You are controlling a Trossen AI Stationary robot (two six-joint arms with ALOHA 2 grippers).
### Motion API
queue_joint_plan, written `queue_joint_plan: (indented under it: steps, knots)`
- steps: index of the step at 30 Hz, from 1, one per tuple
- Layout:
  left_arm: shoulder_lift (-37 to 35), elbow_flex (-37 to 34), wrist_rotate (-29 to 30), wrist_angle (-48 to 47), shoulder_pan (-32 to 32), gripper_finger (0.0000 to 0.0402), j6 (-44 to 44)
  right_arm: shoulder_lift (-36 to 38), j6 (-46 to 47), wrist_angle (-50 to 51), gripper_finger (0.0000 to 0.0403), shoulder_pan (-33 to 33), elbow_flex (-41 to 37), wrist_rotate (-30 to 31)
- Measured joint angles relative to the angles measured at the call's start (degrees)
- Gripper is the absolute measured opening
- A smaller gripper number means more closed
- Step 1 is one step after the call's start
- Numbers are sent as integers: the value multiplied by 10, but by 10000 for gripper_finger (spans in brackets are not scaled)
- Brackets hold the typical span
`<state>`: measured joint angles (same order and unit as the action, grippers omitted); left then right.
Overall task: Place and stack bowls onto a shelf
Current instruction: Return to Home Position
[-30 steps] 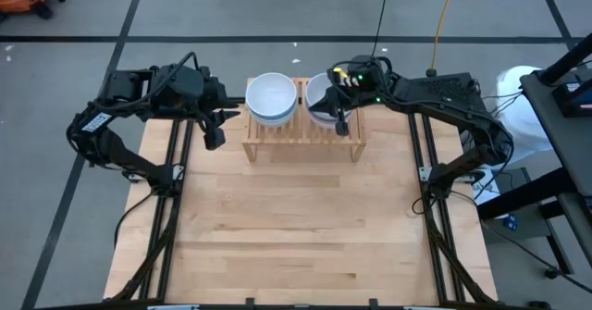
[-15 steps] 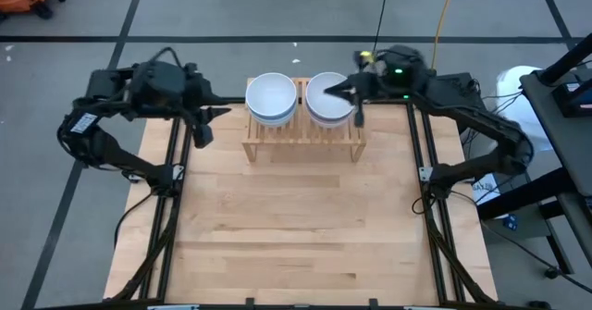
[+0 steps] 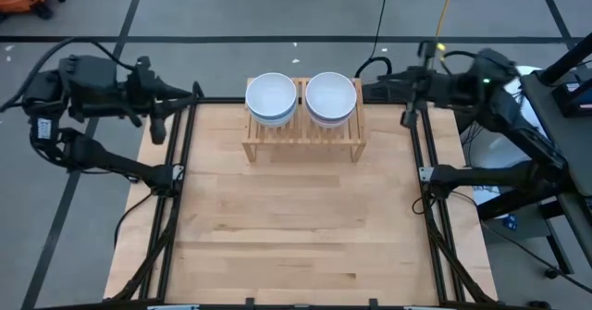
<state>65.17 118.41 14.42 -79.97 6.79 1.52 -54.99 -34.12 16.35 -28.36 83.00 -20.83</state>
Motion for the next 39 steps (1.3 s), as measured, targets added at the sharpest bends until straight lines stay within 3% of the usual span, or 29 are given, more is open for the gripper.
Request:
queue_joint_plan:
  steps: [11, 18, 39]
  knots:
    - [-9, 0, 11, -30, 0, 81, 12, 46, 10, 1, 0, 0, 0, 0]
    - [-7, -14, 11, -70, 0, 81, -7, 43, 70, -20, 0, 0, 0, 0]
    - [-20, -17, 6, -85, 0, 81, -14, 43, 108, -12, 0, 0, 0, -3]
